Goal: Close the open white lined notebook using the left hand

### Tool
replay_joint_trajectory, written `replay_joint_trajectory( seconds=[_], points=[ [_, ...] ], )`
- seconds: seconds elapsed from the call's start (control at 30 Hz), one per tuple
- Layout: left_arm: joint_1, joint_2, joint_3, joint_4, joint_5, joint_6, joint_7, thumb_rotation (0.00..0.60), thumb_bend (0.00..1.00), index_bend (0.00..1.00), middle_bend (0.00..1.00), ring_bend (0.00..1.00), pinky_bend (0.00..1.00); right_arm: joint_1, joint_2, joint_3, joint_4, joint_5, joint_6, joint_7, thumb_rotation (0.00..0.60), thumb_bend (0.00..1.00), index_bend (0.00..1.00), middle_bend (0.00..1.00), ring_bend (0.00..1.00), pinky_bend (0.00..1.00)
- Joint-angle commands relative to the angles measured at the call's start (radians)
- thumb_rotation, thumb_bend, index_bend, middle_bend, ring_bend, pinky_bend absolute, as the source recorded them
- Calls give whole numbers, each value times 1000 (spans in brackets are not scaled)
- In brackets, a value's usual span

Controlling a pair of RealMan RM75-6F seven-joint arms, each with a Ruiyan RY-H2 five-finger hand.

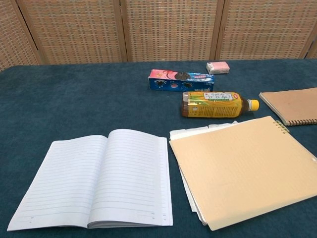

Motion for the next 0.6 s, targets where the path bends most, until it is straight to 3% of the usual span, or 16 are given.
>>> replay_joint_trajectory(
  seconds=[0.03,0.27,0.4,0.6],
  points=[
    [-12,-18,29,26,51,-5,-16,600,31,0,0,0,0,0,0,0,0,-1,0,0,600,118,4,0,0,0],
    [-28,-38,61,48,83,-48,-22,600,40,0,0,0,0,2,-1,0,1,2,-5,1,600,118,6,0,0,0],
    [-36,-65,80,67,86,-92,8,600,187,0,0,0,0,2,-2,1,3,6,-9,5,600,118,9,0,0,0],
    [-41,-117,95,101,69,-148,58,600,205,0,0,0,0,2,-1,1,4,4,-6,11,600,118,10,0,0,0]
  ],
)
